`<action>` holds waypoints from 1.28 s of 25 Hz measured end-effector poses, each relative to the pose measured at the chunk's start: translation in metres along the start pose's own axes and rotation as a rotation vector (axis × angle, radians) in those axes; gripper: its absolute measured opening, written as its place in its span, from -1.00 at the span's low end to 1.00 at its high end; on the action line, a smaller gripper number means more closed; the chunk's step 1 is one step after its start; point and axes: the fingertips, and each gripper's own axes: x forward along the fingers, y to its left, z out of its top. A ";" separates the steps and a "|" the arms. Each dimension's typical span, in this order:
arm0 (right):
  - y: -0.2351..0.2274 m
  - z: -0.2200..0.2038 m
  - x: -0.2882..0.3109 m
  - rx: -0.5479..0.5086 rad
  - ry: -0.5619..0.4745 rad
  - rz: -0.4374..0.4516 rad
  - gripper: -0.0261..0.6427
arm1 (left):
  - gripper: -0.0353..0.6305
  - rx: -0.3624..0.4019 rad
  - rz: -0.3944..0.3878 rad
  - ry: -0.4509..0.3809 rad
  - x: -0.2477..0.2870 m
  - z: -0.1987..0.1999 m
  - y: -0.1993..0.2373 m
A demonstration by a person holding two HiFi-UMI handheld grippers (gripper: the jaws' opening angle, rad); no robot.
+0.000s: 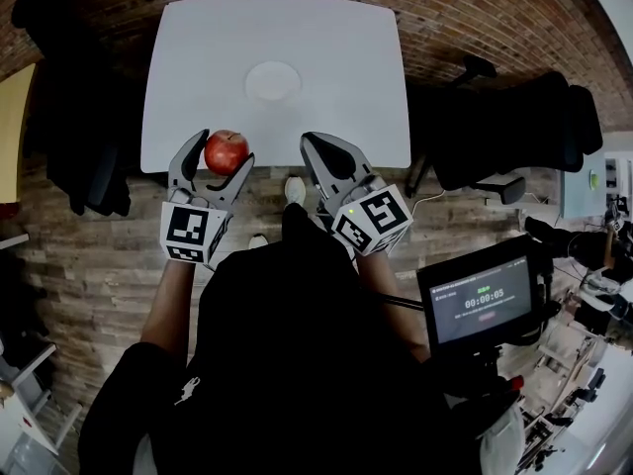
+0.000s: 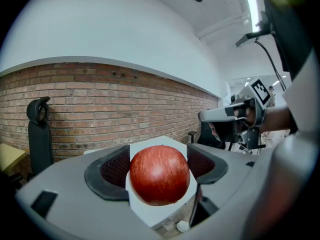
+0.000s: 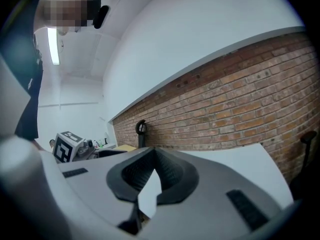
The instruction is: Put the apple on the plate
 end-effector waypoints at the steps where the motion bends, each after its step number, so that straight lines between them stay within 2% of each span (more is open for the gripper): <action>1: -0.005 0.001 0.003 0.003 0.000 0.001 -0.91 | 0.18 0.001 0.001 0.002 0.005 0.001 0.002; 16: -0.079 0.021 0.036 0.020 0.017 0.050 -0.91 | 0.19 -0.005 0.037 0.040 0.078 0.021 0.014; 23: -0.163 0.029 0.053 0.041 0.035 0.073 -0.91 | 0.19 -0.007 0.045 0.069 0.163 0.031 0.009; 32: -0.157 0.033 0.057 0.018 0.035 0.127 -0.91 | 0.18 -0.012 0.100 0.058 0.148 0.033 0.009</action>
